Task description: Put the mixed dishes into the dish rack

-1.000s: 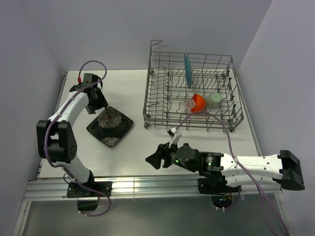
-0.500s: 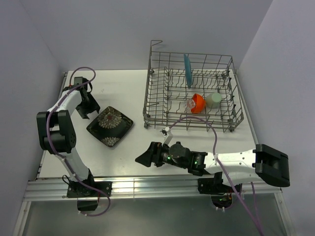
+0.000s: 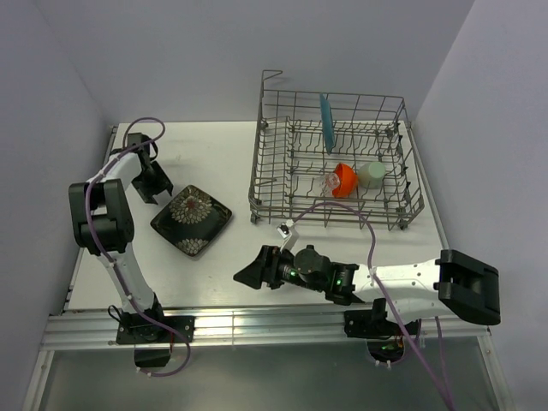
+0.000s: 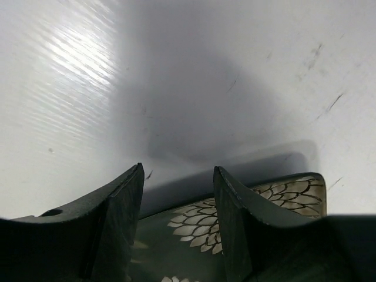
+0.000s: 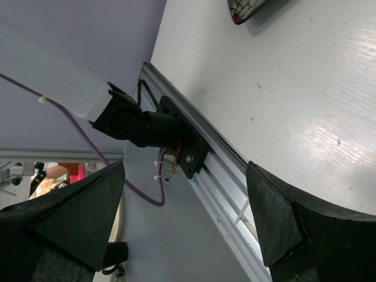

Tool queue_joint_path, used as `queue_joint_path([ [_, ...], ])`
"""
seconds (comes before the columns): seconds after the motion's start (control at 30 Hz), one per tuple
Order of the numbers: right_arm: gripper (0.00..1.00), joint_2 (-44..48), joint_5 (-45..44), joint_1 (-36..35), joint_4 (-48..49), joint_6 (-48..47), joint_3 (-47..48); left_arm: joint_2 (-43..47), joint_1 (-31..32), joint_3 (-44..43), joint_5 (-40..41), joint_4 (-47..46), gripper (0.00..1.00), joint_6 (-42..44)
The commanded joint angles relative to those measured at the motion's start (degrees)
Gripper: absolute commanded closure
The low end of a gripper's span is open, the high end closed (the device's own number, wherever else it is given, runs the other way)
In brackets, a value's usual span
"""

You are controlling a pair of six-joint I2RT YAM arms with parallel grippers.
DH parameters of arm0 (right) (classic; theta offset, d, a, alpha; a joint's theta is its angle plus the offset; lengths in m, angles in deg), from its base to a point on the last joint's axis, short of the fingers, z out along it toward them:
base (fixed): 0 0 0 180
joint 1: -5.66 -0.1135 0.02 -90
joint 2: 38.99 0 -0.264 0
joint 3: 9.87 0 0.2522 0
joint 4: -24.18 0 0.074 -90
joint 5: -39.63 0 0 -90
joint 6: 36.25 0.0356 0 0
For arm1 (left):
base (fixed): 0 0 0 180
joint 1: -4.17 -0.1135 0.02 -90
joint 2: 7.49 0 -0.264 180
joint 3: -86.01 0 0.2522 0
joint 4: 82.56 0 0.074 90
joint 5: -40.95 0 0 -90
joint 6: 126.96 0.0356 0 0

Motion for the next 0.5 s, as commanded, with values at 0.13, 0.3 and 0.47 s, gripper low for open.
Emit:
queue_joint_path([
  [0.13, 0.08, -4.60, 1.06, 2.73, 4.41, 0.49, -0.52, 1.83, 0.35, 5.15, -4.61, -1.64, 0.45, 1.25],
  [0.3, 0.09, -8.47, 2.82, 4.57, 6.52, 0.40, 0.35, 8.14, 0.96, 14.90, -10.39, -5.59, 0.48, -1.02],
  [0.47, 0.09, -14.53, 5.28, 7.03, 8.81, 0.31, 1.32, 17.62, 2.46, 24.57, -16.12, -8.58, 0.49, -5.24],
])
